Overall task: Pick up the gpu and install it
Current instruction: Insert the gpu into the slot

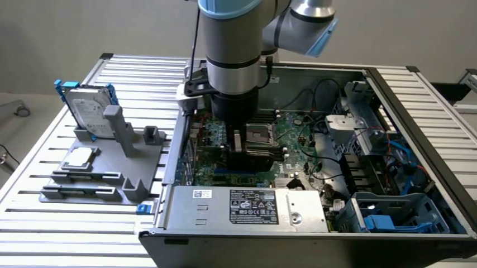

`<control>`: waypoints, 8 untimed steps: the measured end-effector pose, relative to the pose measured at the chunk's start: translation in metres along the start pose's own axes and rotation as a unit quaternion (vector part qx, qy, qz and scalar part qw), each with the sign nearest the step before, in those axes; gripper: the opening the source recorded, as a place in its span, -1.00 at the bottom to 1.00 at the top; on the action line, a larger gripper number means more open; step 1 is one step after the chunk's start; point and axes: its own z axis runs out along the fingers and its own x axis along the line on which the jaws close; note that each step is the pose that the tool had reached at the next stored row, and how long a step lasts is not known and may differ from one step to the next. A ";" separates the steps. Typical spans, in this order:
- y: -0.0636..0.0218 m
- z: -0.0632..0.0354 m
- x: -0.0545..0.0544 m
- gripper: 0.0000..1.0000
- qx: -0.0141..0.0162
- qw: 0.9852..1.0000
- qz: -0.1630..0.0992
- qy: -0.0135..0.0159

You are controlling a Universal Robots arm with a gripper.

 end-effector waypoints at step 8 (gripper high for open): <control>0.0052 -0.0004 -0.001 -0.47 0.000 1.000 0.000 0.000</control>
